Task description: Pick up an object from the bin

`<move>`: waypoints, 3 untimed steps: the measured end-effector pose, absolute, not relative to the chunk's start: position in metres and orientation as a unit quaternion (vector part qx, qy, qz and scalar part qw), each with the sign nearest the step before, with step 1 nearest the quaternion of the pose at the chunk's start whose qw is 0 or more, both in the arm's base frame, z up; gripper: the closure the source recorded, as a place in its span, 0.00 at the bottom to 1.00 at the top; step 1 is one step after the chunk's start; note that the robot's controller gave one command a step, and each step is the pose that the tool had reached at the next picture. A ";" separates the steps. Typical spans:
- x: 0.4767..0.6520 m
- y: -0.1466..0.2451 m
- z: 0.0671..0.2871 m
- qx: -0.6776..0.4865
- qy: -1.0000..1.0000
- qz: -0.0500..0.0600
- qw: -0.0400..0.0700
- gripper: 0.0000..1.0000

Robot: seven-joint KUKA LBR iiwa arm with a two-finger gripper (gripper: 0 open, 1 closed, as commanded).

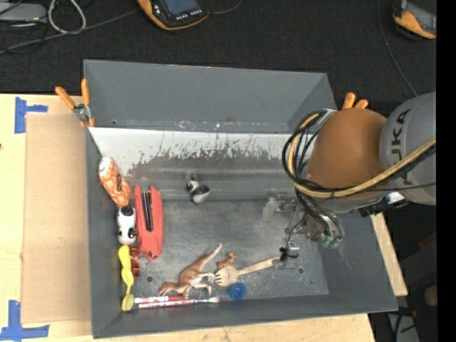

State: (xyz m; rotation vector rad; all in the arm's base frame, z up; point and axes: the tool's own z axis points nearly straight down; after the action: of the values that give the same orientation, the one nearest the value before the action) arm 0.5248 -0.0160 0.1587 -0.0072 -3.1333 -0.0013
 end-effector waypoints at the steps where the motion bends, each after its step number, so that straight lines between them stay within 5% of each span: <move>1: 0.527 -0.016 0.162 -0.002 -1.000 0.000 0.001 0.00; 3: 0.485 0.037 0.069 0.082 -0.997 0.000 -0.008 0.00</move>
Offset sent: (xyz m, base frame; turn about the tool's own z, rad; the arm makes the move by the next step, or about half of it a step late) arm -0.0261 0.0483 -0.0887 -0.1863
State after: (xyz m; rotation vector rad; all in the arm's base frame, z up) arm 0.4848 0.0366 0.0692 0.2586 -3.1465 -0.0003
